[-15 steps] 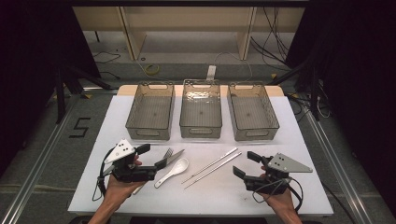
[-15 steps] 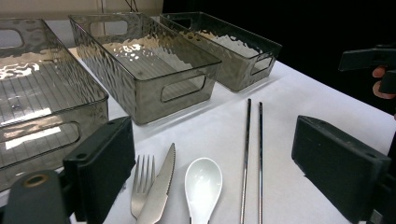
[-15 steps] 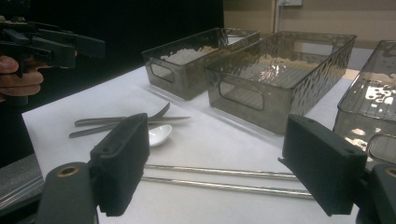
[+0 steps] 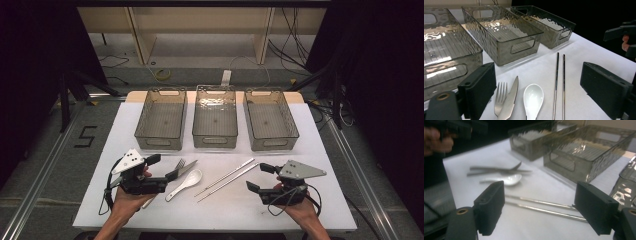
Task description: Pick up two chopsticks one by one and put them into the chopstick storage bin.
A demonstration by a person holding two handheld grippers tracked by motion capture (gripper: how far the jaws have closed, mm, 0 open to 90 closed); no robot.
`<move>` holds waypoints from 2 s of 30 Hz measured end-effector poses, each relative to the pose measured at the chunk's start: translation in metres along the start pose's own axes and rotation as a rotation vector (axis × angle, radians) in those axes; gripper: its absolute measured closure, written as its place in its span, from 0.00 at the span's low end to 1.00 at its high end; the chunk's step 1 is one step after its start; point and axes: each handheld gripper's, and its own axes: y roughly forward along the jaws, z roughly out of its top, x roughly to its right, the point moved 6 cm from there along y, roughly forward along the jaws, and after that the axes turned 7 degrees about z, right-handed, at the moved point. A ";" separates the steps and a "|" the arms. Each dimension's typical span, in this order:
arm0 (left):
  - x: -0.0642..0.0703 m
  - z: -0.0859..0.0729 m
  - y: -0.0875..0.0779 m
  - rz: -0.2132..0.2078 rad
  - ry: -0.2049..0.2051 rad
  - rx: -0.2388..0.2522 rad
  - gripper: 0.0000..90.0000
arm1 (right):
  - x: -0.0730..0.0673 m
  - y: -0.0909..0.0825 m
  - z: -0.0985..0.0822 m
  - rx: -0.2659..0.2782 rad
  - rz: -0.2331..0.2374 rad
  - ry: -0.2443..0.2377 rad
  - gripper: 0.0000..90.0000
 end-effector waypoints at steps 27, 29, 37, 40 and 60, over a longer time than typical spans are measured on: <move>-0.001 0.001 0.001 -0.011 -0.011 0.001 0.14 | 0.053 0.083 0.000 -0.766 0.121 -0.303 0.50; -0.001 0.001 0.001 -0.010 -0.010 0.001 0.14 | 0.055 0.089 -0.004 -0.791 0.134 -0.303 0.52; 0.000 0.001 0.001 -0.014 -0.012 0.001 0.14 | 0.063 0.103 -0.017 -0.869 0.161 -0.303 0.60; 0.000 0.000 0.001 -0.011 -0.007 -0.004 0.14 | 0.065 0.106 -0.020 -0.895 0.165 -0.303 0.61; -0.001 0.000 0.001 -0.011 -0.002 -0.007 0.14 | 0.064 0.108 -0.024 -0.992 0.193 -0.346 0.74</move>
